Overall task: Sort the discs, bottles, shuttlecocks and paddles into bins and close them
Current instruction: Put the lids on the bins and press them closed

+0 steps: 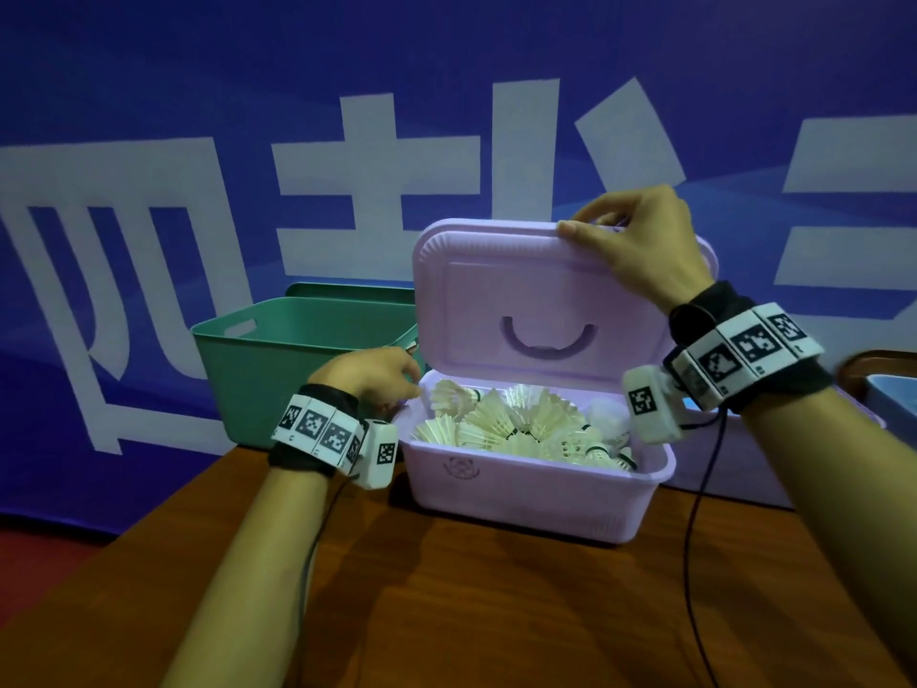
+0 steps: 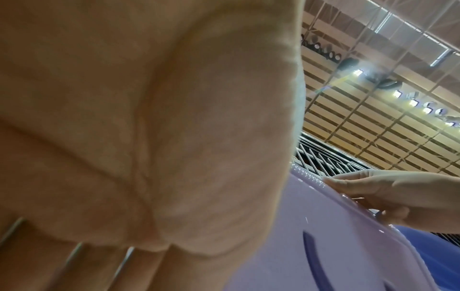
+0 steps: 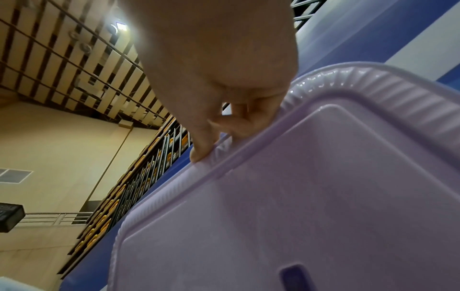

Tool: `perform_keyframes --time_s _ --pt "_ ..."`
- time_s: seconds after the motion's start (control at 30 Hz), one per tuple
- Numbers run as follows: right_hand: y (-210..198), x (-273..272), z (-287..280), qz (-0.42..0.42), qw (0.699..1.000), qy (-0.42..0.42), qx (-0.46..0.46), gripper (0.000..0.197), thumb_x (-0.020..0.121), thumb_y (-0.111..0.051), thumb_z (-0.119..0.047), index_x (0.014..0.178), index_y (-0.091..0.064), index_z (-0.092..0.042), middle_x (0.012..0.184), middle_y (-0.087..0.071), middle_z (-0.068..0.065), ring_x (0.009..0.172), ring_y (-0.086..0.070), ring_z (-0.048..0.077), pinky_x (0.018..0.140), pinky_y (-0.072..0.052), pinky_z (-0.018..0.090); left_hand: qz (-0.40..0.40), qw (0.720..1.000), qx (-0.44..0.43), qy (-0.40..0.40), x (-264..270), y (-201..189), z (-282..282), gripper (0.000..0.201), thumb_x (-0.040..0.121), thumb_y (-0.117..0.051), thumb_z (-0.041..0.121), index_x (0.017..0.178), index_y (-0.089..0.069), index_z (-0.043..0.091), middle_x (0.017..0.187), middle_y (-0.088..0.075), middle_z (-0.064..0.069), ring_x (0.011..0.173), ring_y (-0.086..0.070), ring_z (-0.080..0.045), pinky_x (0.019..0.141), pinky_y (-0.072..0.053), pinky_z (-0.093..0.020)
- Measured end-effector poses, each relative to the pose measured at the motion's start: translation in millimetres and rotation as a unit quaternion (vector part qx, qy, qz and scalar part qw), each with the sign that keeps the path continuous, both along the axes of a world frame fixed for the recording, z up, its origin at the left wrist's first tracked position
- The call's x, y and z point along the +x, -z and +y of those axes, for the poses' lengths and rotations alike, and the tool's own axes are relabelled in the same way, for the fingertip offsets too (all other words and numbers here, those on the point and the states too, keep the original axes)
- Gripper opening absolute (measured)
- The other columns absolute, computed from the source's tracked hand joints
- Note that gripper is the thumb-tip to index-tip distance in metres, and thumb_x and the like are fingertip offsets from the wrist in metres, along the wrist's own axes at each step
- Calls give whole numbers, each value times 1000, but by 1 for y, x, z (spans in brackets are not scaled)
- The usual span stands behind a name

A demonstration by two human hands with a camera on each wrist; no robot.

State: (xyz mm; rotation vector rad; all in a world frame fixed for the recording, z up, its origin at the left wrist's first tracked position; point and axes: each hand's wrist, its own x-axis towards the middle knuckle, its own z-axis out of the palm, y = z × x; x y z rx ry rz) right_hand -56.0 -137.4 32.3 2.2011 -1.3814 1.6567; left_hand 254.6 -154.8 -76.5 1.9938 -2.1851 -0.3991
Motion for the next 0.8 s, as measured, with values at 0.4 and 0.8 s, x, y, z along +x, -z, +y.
perform_keyframes --time_s 0.4,0.8 --pt "-5 -4 -13 -64 982 -70 164 24 83 -78 -41 84 -78 -17 58 -55 6 42 -41 11 37 -35 16 87 983 136 -83 13 35 -13 54 97 -45 54 112 -71 10 101 -75 -8 80 -63 -22 76 -56 -38" --pt "-8 -15 -24 -203 970 -59 117 35 79 -81 -44 93 -79 -13 45 -57 -15 38 -44 0 41 -36 14 26 985 141 -95 5 31 -1 57 102 -42 58 95 -68 8 99 -68 -11 82 -63 -25 77 -51 -31"
